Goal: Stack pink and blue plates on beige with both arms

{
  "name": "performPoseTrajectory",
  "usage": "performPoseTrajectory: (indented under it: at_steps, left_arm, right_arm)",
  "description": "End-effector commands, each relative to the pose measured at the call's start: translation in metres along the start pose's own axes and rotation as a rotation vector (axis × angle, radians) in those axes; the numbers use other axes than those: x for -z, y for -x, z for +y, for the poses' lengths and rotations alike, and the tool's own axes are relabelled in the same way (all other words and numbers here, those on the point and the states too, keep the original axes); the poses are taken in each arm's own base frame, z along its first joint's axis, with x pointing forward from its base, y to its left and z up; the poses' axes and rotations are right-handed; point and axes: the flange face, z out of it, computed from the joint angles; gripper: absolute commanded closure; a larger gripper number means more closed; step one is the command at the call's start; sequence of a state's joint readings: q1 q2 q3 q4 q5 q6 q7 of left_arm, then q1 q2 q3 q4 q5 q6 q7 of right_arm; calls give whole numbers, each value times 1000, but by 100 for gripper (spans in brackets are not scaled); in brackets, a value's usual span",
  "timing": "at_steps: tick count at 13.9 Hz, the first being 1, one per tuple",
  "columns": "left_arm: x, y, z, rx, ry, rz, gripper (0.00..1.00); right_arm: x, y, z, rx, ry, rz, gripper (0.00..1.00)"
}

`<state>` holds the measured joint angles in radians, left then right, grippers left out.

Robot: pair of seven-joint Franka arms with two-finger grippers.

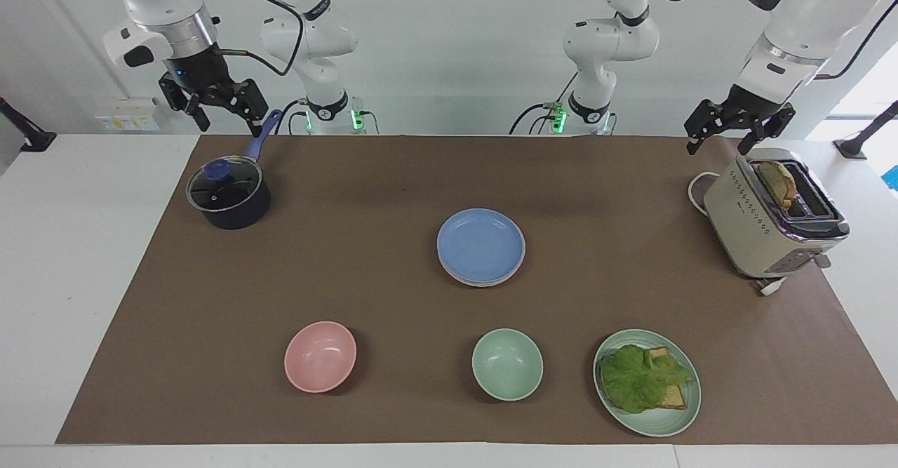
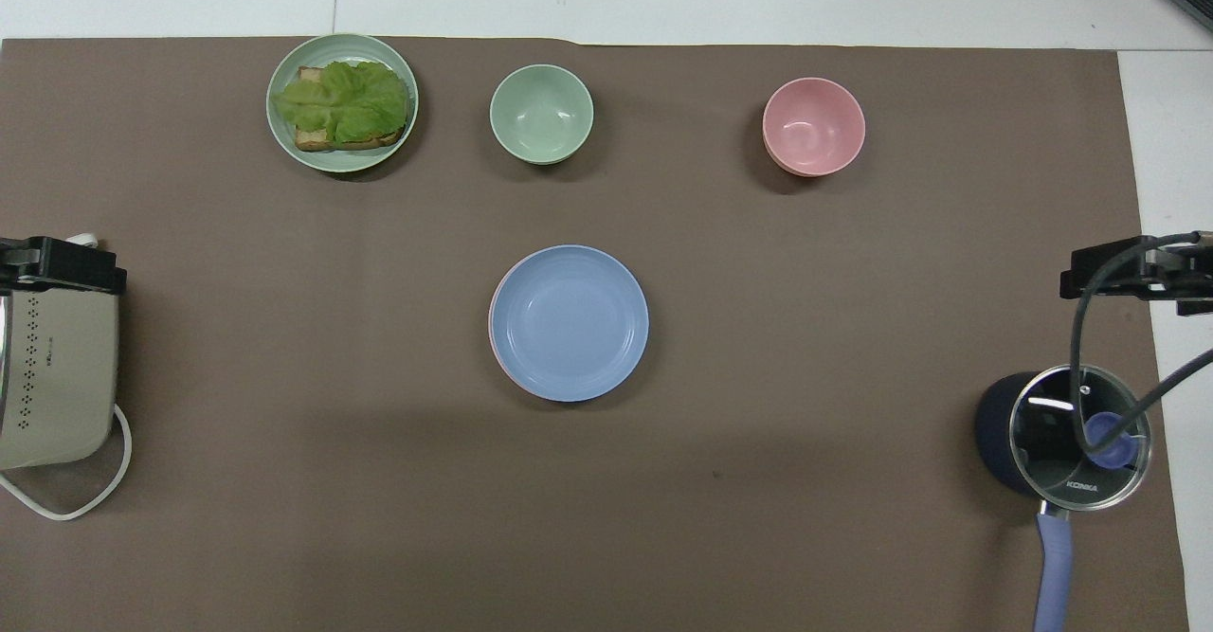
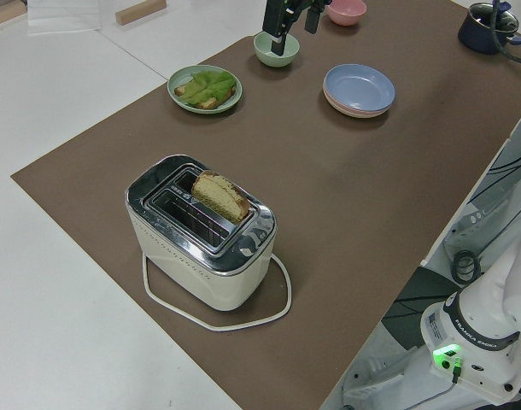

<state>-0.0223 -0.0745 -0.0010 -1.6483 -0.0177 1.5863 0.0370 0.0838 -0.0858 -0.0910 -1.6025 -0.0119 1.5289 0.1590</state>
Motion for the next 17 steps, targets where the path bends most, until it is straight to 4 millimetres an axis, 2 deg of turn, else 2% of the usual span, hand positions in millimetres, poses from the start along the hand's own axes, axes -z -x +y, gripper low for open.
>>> performPoseTrajectory:
  at_steps: [1,5,6,17]
  left_arm:
    - [4,4,0,-4,-18,-7,0]
    - [4,4,-1,-3,-18,-7,0]
    - [4,4,-1,-3,-18,-7,0]
    - [4,4,-1,-3,-18,-7,0]
  right_arm:
    - [5,-3,7,18,-13,15,0]
    - [10,6,8,44,0,-72,0]
    - [11,5,7,82,-7,-61,0]
    - [9,-1,8,88,15,13,0]
